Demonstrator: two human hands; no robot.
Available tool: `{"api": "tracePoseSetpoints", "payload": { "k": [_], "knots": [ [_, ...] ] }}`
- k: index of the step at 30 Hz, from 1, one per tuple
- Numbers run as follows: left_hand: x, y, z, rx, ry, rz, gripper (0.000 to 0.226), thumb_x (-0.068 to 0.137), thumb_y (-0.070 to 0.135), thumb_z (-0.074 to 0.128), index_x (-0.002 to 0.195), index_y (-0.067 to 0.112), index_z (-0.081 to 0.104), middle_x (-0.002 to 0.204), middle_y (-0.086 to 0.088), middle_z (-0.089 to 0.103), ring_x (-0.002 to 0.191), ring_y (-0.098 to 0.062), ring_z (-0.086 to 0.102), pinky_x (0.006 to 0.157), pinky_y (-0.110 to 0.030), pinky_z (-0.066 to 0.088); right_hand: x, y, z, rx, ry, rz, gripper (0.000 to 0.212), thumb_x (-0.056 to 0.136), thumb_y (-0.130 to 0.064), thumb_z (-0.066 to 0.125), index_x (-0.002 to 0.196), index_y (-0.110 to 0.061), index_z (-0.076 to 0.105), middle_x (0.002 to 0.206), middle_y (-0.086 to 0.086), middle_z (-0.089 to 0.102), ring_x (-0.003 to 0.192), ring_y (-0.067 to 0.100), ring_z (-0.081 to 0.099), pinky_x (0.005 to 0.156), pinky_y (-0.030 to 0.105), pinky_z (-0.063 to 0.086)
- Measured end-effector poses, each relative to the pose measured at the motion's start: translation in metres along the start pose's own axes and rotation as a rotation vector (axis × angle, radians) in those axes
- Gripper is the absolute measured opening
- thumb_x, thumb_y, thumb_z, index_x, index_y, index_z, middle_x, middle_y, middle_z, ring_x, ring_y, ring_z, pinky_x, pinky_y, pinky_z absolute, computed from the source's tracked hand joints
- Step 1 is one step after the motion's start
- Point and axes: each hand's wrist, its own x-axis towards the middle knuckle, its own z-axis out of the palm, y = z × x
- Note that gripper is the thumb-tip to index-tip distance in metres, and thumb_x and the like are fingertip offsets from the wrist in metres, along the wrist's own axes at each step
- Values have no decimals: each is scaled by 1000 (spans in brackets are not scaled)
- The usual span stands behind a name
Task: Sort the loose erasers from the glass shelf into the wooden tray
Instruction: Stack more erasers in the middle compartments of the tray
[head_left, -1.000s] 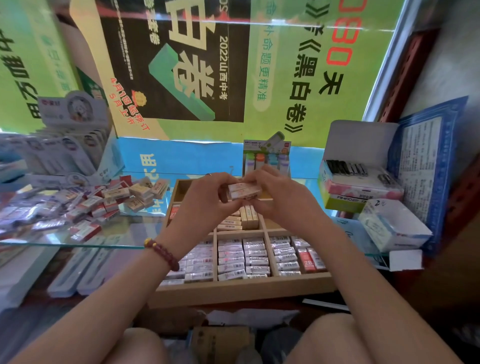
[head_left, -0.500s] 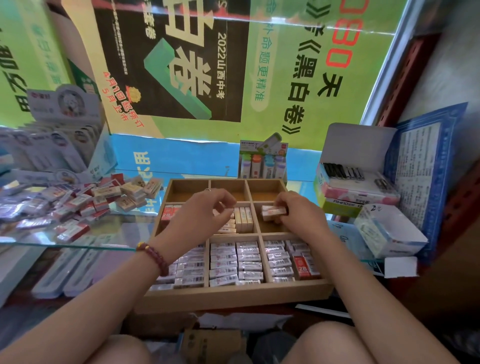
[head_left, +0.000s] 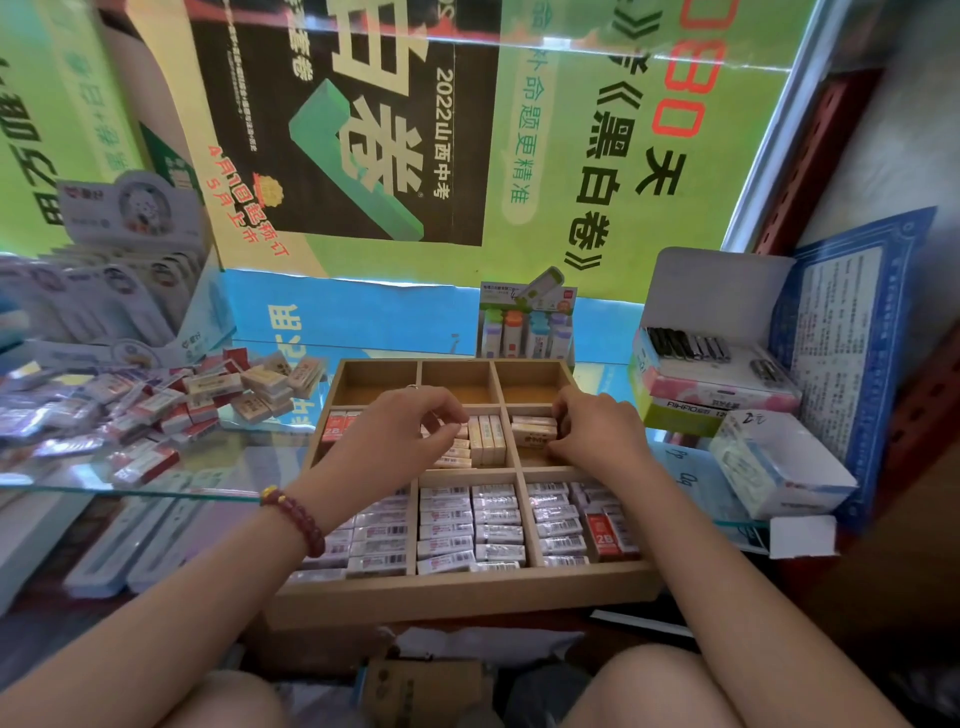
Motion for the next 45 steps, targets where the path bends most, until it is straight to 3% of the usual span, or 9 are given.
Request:
{"api": "tracePoseSetpoints", "payload": {
  "k": [9,15,22,27,30,34,37,41,45],
  "knots": [
    [-5,-8,-5,8,8,-16,13,89,17,60,88,29,63,83,15,61,75,0,55,65,-12,41,1,-8,3,78,17,15,24,86,-29,62,106,-23,50,104,1,65,97,23,59,91,39,42],
    [-10,-21,-13,46,7,-50,12,89,16,59,89,27,65,85,14,62,78,-1,56,72,-17,47,-4,-19,-12,78,94,45,31,83,-27,67,109,-22,50,103,0,63,94,21,59,82,35,42],
    [-15,-69,-34,42,224,-188,13,87,15,59,87,28,63,84,10,64,78,-7,59,75,-27,48,-27,-82,-44,357,171,-229,13,87,-28,63,94,-28,52,86,-8,59,80,10,57,71,27,48],
    [-18,-132,-48,144,336,-448,44,78,11,61,121,15,53,120,-8,57,109,-28,54,89,-36,44,-40,-126,-50,388,126,-350,7,89,-36,55,86,-30,55,72,-15,56,71,4,54,66,26,48],
    [-8,-148,-56,149,328,-432,57,79,14,67,132,14,45,126,-12,50,110,-25,48,93,-36,42,-41,-136,-45,332,91,-348,9,91,-37,53,87,-30,57,77,-13,60,72,7,56,66,26,48],
    [21,-168,-71,473,188,-381,60,76,36,70,129,20,47,131,-13,46,121,-34,43,102,-43,38,-38,-142,-38,271,29,-352,14,92,-40,51,93,-29,60,84,-9,64,78,11,60,69,29,53],
    [32,-174,-73,653,73,-375,50,82,47,61,125,24,51,119,-5,60,111,-26,53,100,-38,35,-35,-142,-36,262,-5,-351,14,93,-42,52,94,-30,58,85,-10,63,78,10,60,69,28,52],
    [34,-176,-63,730,183,-320,32,88,44,51,113,26,55,110,1,66,101,-21,58,96,-39,29,-33,-140,-34,251,-7,-347,12,92,-42,52,94,-31,58,87,-9,64,80,10,60,72,30,54],
    [23,-187,-50,942,137,-235,50,95,39,44,139,19,32,137,-8,46,126,-27,42,102,-46,25,-30,-134,-30,265,-18,-330,12,92,-41,54,95,-31,60,87,-12,64,79,8,59,71,29,55]
  ]
}}
